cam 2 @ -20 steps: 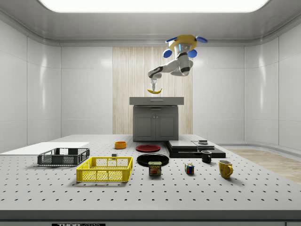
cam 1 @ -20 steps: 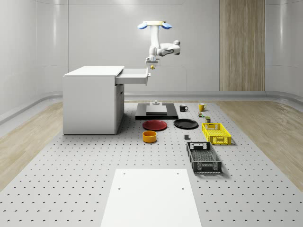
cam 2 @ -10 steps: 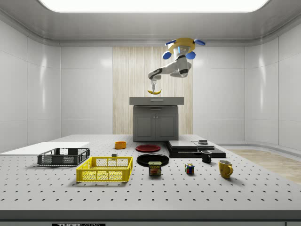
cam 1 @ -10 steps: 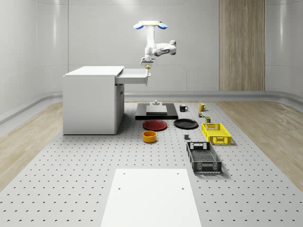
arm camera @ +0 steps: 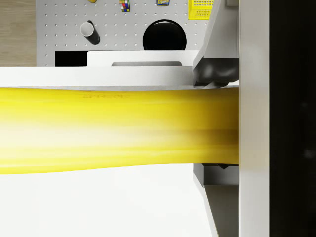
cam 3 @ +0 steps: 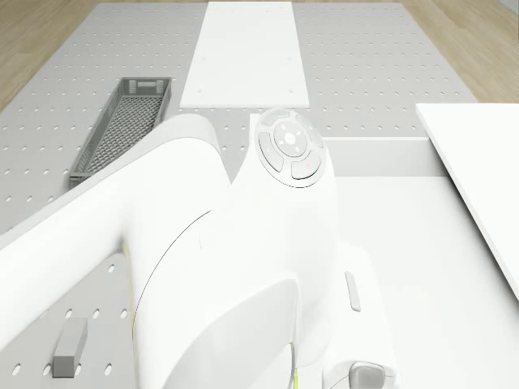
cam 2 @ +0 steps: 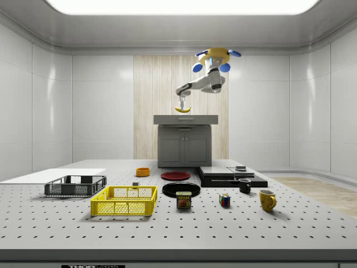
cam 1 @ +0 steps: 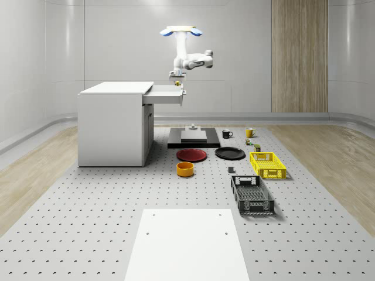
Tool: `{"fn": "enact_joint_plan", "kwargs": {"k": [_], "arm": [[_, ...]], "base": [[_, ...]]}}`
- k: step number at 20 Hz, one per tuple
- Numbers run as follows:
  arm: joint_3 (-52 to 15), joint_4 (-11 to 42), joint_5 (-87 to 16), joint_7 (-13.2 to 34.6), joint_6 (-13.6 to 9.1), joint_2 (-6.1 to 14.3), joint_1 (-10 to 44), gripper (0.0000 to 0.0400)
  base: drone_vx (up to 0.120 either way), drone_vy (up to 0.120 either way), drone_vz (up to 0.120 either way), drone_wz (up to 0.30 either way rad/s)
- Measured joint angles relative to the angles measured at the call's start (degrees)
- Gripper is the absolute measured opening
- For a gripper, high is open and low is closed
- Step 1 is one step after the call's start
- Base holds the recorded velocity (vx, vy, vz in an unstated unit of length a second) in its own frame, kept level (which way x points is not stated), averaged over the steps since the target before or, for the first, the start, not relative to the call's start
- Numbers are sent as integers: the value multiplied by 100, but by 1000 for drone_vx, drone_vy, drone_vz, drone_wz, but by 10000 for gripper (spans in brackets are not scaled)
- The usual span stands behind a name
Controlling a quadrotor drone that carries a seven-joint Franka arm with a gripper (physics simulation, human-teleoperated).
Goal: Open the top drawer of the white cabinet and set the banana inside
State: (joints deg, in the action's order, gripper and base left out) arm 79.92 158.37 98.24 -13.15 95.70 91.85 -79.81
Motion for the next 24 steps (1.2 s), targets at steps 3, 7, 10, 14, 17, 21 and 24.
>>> {"fn": "enact_joint_plan", "kwargs": {"k": [3,7,10,14,17,21,24], "arm": [[0,0,0,0,0,0,0,193],[0,0,0,0,0,0,0,193],[0,0,0,0,0,0,0,193],[0,0,0,0,1,1,0,193],[0,0,0,0,1,1,0,193],[-91,-17,84,-3,36,0,-15,193],[-232,-45,214,-8,89,-4,-41,193]], "base": [[0,-120,0,0],[0,-120,-70,0],[0,-120,-120,0],[0,-120,-60,0],[0,-120,-107,0],[0,-20,0,0],[0,0,0,0]]}}
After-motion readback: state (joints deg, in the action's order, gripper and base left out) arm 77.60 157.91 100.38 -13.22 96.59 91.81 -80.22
